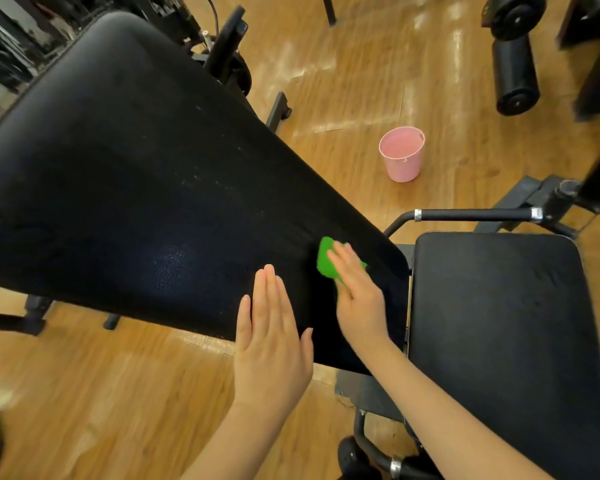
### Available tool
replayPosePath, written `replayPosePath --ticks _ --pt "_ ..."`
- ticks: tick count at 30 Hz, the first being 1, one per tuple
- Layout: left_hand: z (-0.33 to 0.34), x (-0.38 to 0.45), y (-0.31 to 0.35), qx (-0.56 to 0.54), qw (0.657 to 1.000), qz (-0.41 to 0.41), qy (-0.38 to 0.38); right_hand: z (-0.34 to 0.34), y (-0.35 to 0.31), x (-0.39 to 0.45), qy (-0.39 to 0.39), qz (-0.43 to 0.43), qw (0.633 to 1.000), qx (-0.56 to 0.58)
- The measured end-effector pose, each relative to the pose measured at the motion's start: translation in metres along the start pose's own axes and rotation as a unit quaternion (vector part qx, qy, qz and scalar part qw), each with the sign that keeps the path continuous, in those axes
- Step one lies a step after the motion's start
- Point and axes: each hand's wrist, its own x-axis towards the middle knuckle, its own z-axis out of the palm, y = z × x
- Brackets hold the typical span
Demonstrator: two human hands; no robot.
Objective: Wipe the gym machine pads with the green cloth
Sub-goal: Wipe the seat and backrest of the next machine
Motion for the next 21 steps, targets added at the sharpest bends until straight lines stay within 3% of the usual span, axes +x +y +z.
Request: replayPosePath --ticks 2,5,10,13,16,18,21 --pt "0.001 -0.001 0.000 -0.001 1.000 0.003 0.000 0.009 -0.002 0.000 -0.036 -0.094 0.994 -0.052" --pt "0.002 -0.001 0.000 0.000 1.000 0.005 0.003 0.008 0.032 -0.011 -0.058 -0.084 0.992 -0.069" --pt "0.005 -0.002 0.000 0.013 1.000 0.003 0.002 -0.017 0.100 -0.040 -0.055 0.174 0.980 -0.076" --pt "0.007 -0.002 0.000 0.018 1.000 0.001 0.003 -0.033 0.126 -0.053 -0.092 0.276 0.952 -0.100" --pt "0.008 -0.002 0.000 0.017 1.000 0.001 0.008 -0.037 0.127 -0.049 -0.068 0.359 0.929 -0.054" --pt "0.008 -0.002 0.001 0.010 1.000 0.000 0.010 -0.032 0.109 -0.040 -0.034 0.343 0.938 -0.021" --pt "0.006 -0.001 0.001 0.006 1.000 0.000 0.008 -0.022 0.061 -0.019 -0.027 0.243 0.969 0.039"
